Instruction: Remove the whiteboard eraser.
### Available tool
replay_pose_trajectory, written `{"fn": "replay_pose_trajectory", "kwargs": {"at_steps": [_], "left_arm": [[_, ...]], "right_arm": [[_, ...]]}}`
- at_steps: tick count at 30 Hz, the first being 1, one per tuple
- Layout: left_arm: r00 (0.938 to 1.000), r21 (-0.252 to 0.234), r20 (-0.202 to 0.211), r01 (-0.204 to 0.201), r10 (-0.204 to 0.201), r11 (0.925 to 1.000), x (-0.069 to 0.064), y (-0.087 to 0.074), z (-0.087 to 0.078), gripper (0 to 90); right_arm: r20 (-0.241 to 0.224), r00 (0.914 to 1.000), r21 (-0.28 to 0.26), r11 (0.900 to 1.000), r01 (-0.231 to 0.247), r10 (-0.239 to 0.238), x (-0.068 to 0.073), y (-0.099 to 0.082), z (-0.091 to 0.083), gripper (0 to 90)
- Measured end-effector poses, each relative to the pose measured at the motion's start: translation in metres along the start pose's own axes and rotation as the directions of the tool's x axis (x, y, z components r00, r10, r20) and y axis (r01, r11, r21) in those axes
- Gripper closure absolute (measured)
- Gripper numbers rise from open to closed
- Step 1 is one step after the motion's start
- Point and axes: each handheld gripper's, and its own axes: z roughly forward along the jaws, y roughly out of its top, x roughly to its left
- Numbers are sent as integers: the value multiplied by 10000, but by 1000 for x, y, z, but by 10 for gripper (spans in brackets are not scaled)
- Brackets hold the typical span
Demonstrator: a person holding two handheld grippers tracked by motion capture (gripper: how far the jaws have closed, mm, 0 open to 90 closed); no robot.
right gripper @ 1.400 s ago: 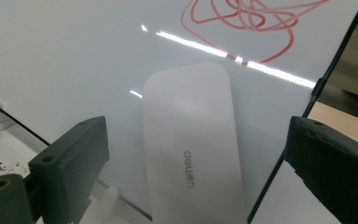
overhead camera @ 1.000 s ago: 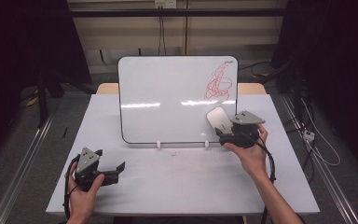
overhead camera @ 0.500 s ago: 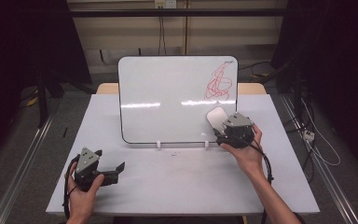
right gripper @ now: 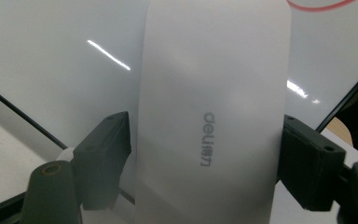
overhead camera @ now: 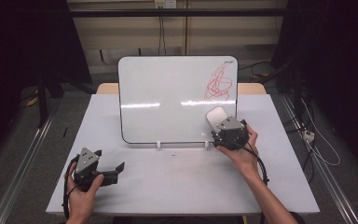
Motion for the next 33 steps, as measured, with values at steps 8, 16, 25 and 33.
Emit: {"fn": "replay_pose_trajectory", "kwargs": {"at_steps": [8, 16, 25, 33], "left_arm": [[10000, 2, 43, -31, 31, 10000, 0, 0, 2, 50], [10000, 38, 5, 68, -68, 10000, 2, -1, 2, 50], [10000, 84, -2, -48, 48, 10000, 1, -1, 2, 50], [10000, 134, -42, 62, -62, 9999, 4, -3, 2, 50]], "right_arm": [[196, 9998, -21, 10000, -61, 62, 0, 1, 0, 295], [85, 9993, 68, 9993, -364, 364, -3, 2, 0, 308], [-546, 9949, -15, 9964, -850, 848, -11, 1, -3, 311], [-880, 9895, -46, 9933, -1157, 1149, -15, 2, -4, 312]]}}
